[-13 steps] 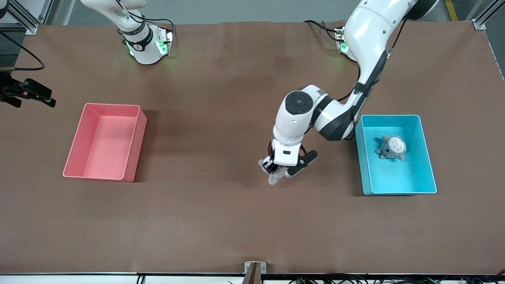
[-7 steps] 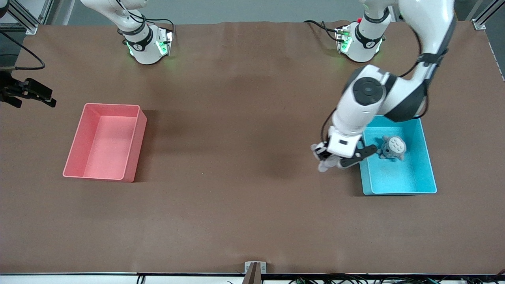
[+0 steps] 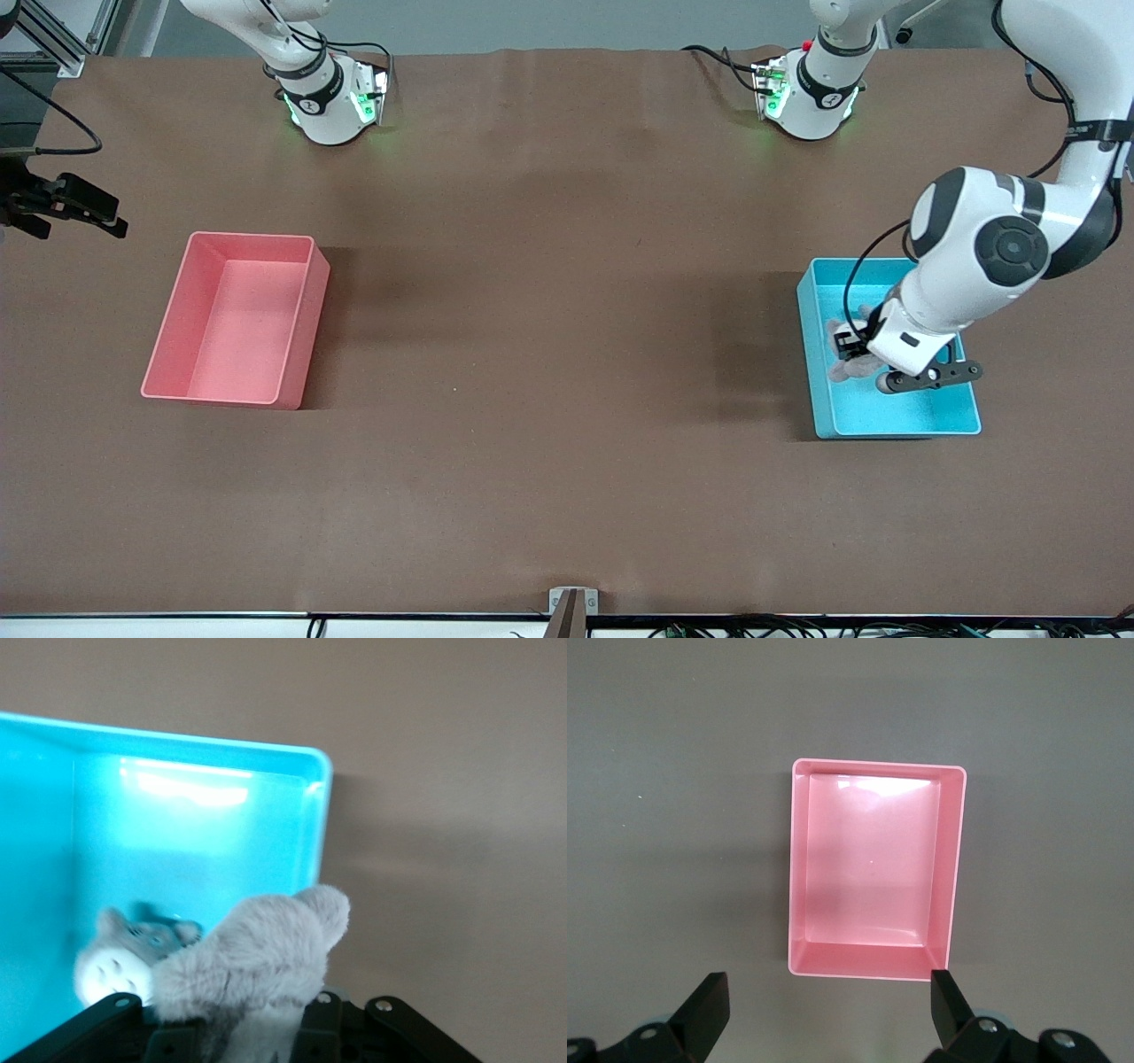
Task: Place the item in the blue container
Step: 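Lift the totoro and carry it into the cyan box with the left gripper, then lower the totoro into the cyan box and open the left gripper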
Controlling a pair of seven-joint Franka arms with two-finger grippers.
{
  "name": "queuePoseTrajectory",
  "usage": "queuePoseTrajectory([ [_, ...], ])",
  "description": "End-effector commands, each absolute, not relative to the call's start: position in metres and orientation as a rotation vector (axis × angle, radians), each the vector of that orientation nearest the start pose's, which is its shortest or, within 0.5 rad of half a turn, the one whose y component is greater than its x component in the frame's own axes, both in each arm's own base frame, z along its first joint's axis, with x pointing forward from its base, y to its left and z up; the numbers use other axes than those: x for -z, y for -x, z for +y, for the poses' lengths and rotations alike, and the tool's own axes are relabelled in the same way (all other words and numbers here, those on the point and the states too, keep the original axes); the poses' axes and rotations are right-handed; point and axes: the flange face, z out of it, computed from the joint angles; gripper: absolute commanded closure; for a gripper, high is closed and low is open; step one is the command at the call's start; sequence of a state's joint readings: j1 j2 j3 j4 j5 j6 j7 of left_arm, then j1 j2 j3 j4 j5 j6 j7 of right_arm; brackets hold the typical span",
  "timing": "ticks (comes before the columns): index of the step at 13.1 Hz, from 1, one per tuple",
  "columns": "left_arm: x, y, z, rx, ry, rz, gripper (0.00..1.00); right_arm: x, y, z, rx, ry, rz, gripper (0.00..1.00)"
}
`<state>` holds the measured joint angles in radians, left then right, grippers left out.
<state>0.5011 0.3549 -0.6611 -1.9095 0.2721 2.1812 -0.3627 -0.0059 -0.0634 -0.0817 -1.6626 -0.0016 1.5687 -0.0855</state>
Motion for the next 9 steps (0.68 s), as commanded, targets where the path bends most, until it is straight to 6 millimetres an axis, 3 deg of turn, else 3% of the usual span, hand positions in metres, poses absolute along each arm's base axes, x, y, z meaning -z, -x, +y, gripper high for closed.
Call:
queuePoseTrajectory([
  [1, -0.328, -0.635, -0.033, -0.013, 3.174, 0.035, 0.88, -0.619, -0.517, -0.045, -0.052, 3.116, 0.006, 0.0],
  [5, -0.29, -0.654, 0.002, -0.022, 3.114, 0.106, 0.88, -0.622, -0.514, -0.042, -0.05, 3.115, -0.003, 0.0],
  [9, -0.261, -0.674, 0.015, -0.016, 3.105, 0.151, 0.86, -0.627, -0.509, -0.037, -0.056, 3.108, -0.018, 0.0],
])
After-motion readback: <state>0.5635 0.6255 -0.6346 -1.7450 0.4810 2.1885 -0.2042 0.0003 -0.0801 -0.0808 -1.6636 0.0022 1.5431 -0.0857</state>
